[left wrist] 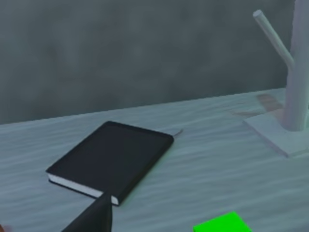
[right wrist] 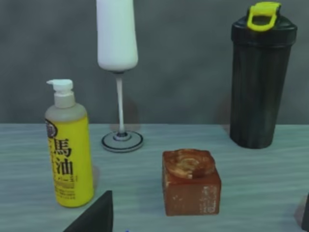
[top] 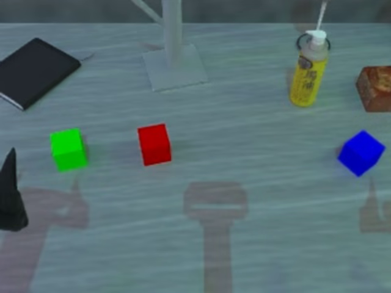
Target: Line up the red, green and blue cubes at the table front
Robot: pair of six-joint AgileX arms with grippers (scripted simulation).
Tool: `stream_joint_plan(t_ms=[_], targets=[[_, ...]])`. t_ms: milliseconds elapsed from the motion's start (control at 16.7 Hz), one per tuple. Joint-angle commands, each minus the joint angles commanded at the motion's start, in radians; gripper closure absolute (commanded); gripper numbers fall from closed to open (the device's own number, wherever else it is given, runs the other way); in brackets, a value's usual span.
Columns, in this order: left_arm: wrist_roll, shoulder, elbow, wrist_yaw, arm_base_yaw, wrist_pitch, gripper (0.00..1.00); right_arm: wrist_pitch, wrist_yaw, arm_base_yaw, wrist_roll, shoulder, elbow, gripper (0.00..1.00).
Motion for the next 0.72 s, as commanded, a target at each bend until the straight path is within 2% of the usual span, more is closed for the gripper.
stream_joint_plan(t_ms=[300,720], targets=[[0.165,0.422,0.392,0.03,-0.113,-0.328,0.0,0.0,0.0,0.0,0.0,0.0,0.0,0.0],[0.439,1.316,1.003,0.044,-0.263,-0.882,0.0,0.0,0.0,0.0,0.0,0.0,0.0,0.0]])
